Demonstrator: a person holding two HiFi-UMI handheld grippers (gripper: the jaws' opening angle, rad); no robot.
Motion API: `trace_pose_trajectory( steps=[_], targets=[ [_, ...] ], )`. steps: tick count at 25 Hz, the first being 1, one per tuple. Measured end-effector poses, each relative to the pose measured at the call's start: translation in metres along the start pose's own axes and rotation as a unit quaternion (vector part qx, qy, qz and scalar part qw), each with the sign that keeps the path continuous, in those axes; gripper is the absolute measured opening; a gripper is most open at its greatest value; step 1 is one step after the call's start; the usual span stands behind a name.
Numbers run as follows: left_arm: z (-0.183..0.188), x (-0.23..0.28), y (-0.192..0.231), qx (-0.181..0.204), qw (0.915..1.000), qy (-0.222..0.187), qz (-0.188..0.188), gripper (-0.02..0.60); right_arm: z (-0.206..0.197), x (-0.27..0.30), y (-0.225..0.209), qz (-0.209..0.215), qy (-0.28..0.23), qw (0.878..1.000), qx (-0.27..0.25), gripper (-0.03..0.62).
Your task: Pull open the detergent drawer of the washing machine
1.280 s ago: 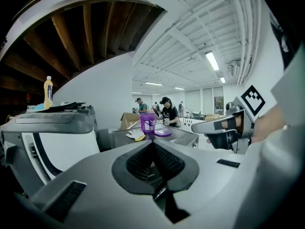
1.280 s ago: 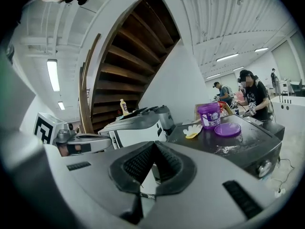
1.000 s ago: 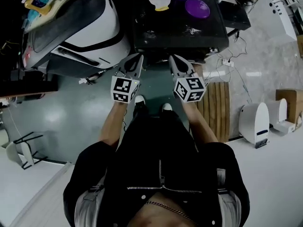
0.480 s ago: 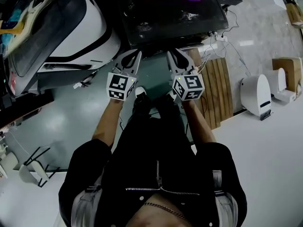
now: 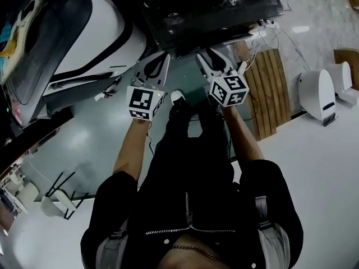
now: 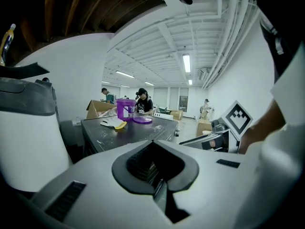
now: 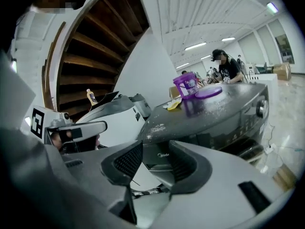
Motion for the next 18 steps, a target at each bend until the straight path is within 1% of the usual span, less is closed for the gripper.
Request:
trace_pose_trajectory(
  steps=[2, 4, 5, 7, 9, 11, 13, 14, 16, 17, 18],
  targets=[
    [-0.004, -0.001, 0.003, 0.001, 1.0000, 0.004, 0.003, 0.017, -0.016, 0.009, -0.006, 0.014, 0.003, 0.999, 0.048, 0.176],
    [-0.008, 0.000, 0.005, -0.001, 1.0000, 0.006, 0.005, 0.017, -0.030, 0.018, -0.010, 0.029, 0.002, 0.995, 0.092, 0.216],
    [-0.010, 0.000, 0.006, -0.003, 0.9999, 0.007, 0.006, 0.018, -0.035, 0.022, -0.012, 0.036, 0.001, 0.994, 0.108, 0.250],
    [-0.014, 0.001, 0.007, -0.009, 0.9999, 0.009, 0.009, 0.018, -0.046, 0.031, -0.013, 0.051, 0.001, 0.990, 0.130, 0.290],
    [-0.019, 0.001, 0.007, -0.017, 0.9998, 0.010, 0.010, 0.018, -0.056, 0.040, -0.015, 0.061, -0.003, 0.986, 0.156, 0.305],
    [-0.025, -0.001, 0.007, -0.021, 0.9996, 0.015, 0.012, 0.018, -0.065, 0.048, -0.017, 0.070, -0.011, 0.979, 0.189, 0.308],
    [-0.032, -0.005, 0.008, -0.023, 0.9994, 0.023, 0.013, 0.018, -0.072, 0.056, -0.021, 0.073, -0.021, 0.974, 0.213, 0.301],
    [-0.035, -0.007, 0.008, -0.024, 0.9993, 0.026, 0.014, 0.018, -0.075, 0.060, -0.024, 0.073, -0.027, 0.972, 0.223, 0.308],
    [-0.042, -0.010, 0.010, -0.031, 0.9988, 0.031, 0.021, 0.018, -0.079, 0.069, -0.031, 0.081, -0.038, 0.964, 0.249, 0.352],
    [-0.045, -0.012, 0.011, -0.035, 0.9985, 0.034, 0.025, 0.017, -0.080, 0.073, -0.033, 0.092, -0.046, 0.959, 0.264, 0.358],
    [-0.048, -0.015, 0.013, -0.039, 0.9982, 0.036, 0.029, 0.018, -0.079, 0.077, -0.036, 0.109, -0.059, 0.952, 0.281, 0.378]
  ],
)
Point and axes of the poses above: the fingertips, and each gripper's own axes: x forward along the fingers, y to its left, z out of its top, the point moved 2 cm from there along -x, backward along the fingers, and after that the axes turned 8 degrees about -x, right-handed, at the moved point
